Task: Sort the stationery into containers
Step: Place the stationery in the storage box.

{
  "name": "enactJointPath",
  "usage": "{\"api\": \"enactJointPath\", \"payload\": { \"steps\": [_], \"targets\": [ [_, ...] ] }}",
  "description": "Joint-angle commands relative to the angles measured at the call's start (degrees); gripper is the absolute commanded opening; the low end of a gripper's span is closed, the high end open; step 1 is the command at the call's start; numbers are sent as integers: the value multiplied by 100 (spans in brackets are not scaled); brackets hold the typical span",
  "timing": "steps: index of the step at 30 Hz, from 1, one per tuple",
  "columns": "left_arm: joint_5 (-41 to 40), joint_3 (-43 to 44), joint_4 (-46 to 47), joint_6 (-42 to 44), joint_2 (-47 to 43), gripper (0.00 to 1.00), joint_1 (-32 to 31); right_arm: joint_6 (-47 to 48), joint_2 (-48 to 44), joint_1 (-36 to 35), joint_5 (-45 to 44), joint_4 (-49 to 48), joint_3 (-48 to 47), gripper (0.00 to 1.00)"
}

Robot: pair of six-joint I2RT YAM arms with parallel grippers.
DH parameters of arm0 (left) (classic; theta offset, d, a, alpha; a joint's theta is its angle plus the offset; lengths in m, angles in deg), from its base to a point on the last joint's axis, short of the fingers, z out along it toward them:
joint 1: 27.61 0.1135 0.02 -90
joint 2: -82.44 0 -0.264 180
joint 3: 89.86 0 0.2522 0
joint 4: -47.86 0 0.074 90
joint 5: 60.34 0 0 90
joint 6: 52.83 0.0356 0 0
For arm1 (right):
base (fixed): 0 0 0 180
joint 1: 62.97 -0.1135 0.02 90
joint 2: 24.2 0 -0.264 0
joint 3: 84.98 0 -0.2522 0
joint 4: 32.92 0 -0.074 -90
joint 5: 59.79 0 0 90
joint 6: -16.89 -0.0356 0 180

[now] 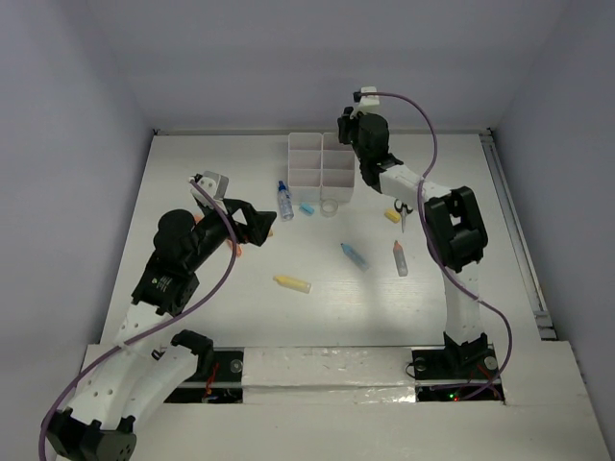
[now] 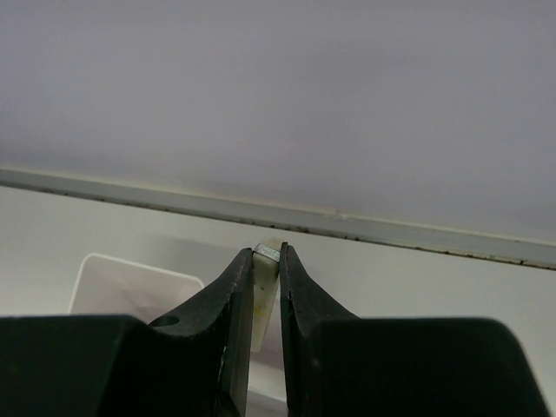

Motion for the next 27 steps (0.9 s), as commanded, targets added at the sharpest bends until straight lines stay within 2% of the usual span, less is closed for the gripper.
{"api": "enactJointPath", "payload": {
  "steps": [1, 5, 11, 14, 15, 19, 27],
  "targets": [
    [18, 96, 175, 65, -19, 99, 31, 312, 154, -32, -255, -561, -151, 9],
    [26, 96, 175, 65, -19, 99, 31, 356, 172, -32, -264, -648, -107, 12],
    [114, 88, 192, 65, -19, 99, 136, 374, 234, -84, -246, -728, -46, 22],
    [106, 87, 192, 65, -28, 99, 137, 365, 225, -84, -281, -868, 94, 31],
    [114, 79, 192, 65, -28, 99, 137, 365, 199, -84, -272, -955, 182, 39],
    [141, 87, 192, 57, -37, 99, 189, 400, 94, -84, -202, -939, 227, 52],
    [185, 96, 210, 39, -72, 99, 189, 251, -802, -294, 245, -598, 744, 56]
  ]
}}
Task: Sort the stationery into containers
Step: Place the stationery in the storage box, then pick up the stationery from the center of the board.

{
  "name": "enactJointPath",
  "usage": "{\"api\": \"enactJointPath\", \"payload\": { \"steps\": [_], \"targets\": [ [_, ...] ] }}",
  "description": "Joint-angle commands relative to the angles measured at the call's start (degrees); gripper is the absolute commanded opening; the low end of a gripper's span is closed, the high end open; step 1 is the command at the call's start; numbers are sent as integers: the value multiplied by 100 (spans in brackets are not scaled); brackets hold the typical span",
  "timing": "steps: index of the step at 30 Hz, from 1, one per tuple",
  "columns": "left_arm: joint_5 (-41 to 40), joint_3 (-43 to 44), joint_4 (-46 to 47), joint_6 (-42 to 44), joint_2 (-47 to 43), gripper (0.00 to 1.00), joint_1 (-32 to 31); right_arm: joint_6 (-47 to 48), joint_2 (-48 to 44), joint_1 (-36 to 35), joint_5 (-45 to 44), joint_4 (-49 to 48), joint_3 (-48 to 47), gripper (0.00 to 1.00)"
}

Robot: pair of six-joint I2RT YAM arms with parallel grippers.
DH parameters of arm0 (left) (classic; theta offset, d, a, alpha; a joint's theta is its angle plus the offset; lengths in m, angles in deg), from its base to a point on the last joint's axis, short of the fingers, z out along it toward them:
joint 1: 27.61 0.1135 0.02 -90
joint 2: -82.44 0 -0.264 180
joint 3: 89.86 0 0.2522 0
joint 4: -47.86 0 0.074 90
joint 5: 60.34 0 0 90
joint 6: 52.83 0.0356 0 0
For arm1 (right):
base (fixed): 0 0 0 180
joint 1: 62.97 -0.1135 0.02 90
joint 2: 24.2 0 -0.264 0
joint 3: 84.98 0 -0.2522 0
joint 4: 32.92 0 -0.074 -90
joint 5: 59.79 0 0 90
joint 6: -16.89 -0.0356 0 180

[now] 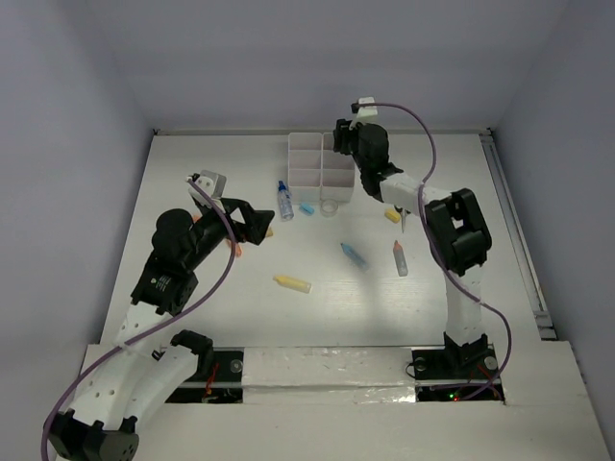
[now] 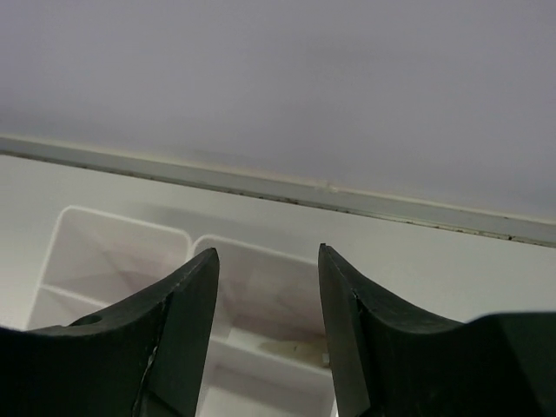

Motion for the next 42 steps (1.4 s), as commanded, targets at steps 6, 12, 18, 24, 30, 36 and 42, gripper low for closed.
{"api": "enactJointPath", "payload": {
  "steps": [6, 12, 18, 24, 30, 36, 42],
  "targets": [
    [-115, 114, 177, -14, -260, 99, 142, -509, -1629, -969, 1565, 893, 1070, 69],
    [-1837, 131, -121, -444, -734, 99, 309, -1160, -1867, -2085, 1717, 1490, 1864, 87],
    [-2006, 123, -157, -462, -955, 99, 309, -1635, -1350, -2455, 1338, 1738, 1874, 84],
    [-1725, 114, -131, -436, -981, 99, 309, -1635, -409, -2517, 873, 2527, 1023, 81],
    [-1742, 114, -148, -409, -1052, 99, 309, -1363, 276, -2710, 398, 3012, 310, 82],
    [-1681, 131, -157, -400, -1052, 99, 309, -1231, 620, -2824, 73, 3398, -227, 79],
    [-1637, 131, -148, -400, -1017, 99, 309, -1003, 901, -3000, -304, 3627, -561, 54]
  ]
}}
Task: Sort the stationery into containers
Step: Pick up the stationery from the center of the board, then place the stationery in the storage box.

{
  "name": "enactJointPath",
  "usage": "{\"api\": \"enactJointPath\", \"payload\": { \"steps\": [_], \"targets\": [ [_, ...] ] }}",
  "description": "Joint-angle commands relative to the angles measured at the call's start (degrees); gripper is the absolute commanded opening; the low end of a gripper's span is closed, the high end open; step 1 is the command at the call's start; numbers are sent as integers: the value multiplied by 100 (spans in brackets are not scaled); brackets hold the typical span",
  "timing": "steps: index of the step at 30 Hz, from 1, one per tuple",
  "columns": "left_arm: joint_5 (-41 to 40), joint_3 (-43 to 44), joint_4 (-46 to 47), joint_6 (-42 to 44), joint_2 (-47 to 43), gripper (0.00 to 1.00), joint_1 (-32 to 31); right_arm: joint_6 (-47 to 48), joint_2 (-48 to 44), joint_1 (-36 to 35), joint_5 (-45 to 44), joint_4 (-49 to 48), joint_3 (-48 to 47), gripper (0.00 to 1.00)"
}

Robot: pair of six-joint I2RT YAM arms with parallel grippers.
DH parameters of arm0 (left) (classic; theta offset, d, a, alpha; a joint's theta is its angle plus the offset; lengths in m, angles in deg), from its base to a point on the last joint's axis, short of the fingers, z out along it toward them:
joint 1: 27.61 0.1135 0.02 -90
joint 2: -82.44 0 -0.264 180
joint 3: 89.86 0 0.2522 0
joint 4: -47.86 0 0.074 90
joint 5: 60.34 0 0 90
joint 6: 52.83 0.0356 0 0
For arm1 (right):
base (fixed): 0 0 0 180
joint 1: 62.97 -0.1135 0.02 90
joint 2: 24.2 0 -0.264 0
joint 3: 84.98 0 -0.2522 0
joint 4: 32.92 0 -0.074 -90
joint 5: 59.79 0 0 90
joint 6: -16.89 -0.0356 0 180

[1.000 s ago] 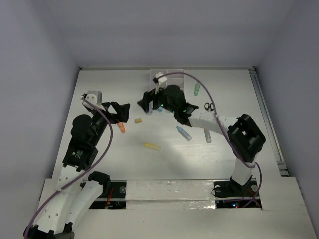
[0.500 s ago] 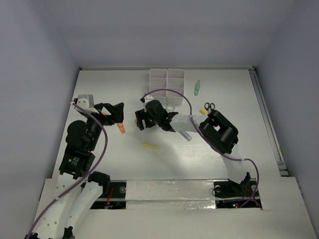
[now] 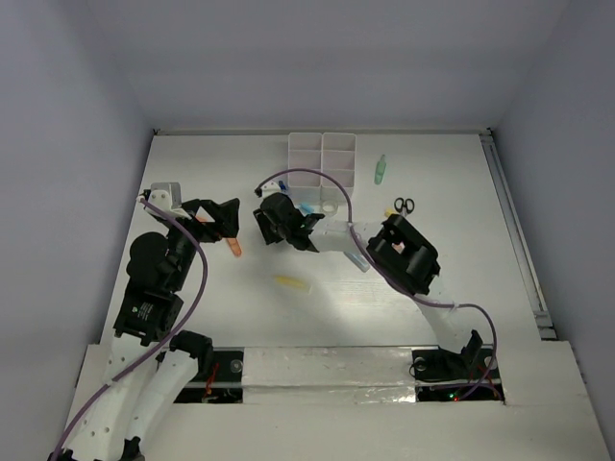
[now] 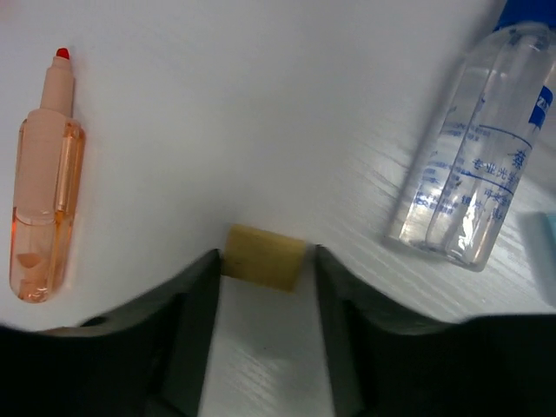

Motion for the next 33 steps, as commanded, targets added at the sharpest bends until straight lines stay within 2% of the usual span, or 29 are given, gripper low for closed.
{"api": "enactJointPath", "payload": {
  "steps": [1, 4, 7, 14, 20, 26, 33],
  "targets": [
    [86, 131, 164, 0, -24, 99, 12, 208, 259, -185, -386, 421, -273, 44],
    [94, 140, 164, 0, -42, 99, 12, 200, 268, -247, -492, 456, -282, 23],
    [112, 131, 182, 0, -33, 99, 12, 130, 128, -247, -536, 421, -264, 14],
    [147, 114, 182, 8, -33, 99, 12, 253, -1014, -54, -572, 0, 43, 11],
    [376, 114, 217, 26, 37, 99, 12, 244, -1709, 947, -422, -185, 132, 11],
    [508, 123, 243, 52, 63, 99, 12, 595, -1499, 1730, -712, -194, -491, 13],
    [543, 114, 243, 61, 99, 99, 12, 657, -858, 2257, -817, 508, -1713, 13]
  ]
}}
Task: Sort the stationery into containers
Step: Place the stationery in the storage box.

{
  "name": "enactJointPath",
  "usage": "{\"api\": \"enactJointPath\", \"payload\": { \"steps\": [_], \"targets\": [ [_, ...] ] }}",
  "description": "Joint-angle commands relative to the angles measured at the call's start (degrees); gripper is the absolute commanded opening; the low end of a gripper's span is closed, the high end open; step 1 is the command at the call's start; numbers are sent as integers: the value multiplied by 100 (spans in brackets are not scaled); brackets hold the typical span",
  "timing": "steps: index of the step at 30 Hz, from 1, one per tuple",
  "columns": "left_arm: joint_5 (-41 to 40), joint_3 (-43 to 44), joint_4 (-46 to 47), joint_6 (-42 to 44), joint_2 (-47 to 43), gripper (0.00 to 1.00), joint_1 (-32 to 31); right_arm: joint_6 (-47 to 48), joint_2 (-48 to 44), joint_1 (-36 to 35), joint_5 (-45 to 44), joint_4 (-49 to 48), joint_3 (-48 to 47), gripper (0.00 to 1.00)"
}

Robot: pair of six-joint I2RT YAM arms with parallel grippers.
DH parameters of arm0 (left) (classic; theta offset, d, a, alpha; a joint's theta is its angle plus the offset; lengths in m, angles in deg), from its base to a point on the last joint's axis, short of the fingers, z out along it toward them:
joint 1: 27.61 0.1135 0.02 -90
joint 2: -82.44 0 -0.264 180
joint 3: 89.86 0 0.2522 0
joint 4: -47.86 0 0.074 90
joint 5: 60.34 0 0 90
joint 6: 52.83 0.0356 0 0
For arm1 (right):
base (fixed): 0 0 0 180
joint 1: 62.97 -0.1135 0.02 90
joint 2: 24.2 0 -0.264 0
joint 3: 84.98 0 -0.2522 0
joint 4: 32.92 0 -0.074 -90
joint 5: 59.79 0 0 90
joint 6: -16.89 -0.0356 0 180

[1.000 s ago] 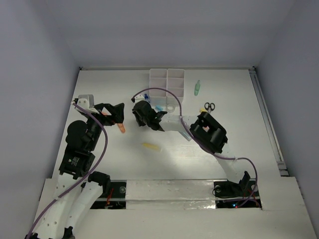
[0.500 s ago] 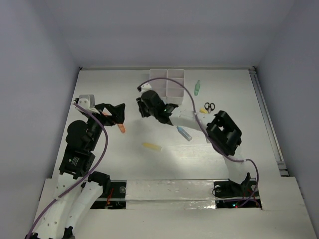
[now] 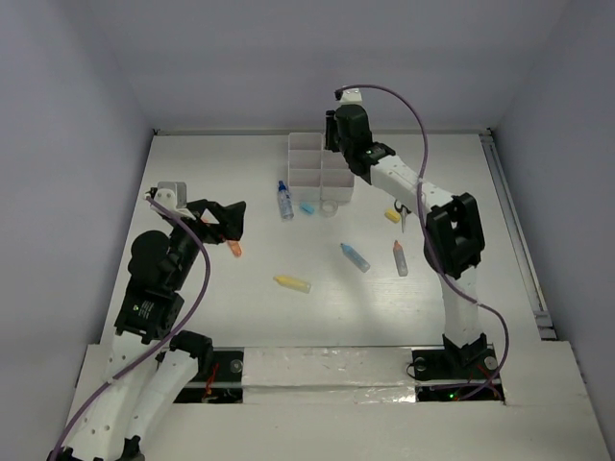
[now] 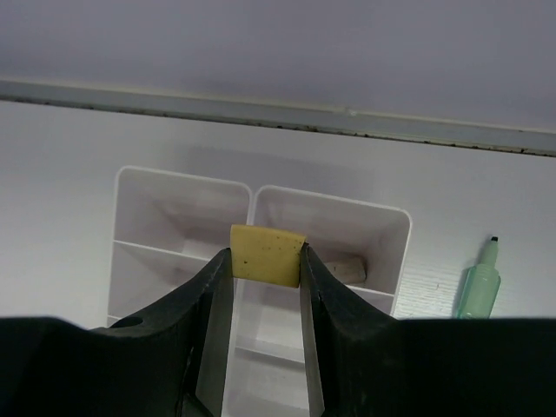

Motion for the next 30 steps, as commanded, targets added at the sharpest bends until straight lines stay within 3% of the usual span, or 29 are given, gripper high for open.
{"api": "enactJointPath", "payload": {
  "steps": [1, 6, 14, 25, 30],
  "targets": [
    [95, 114, 241, 55, 46, 99, 12, 170, 181, 7, -120, 336, -538, 13],
    [112, 114, 250, 55, 90, 99, 12, 117, 331, 182, -103, 381, -609, 15],
    [139, 105, 250, 72, 143, 99, 12, 178, 708, 349, -41, 451, -1030, 27],
    [270, 114, 276, 72, 257, 99, 117, 178, 595, 402, 116, 442, -891, 68],
    [279, 114, 276, 72, 257, 99, 170, 56, -80, 402, 372, 232, -120, 69]
  ]
}}
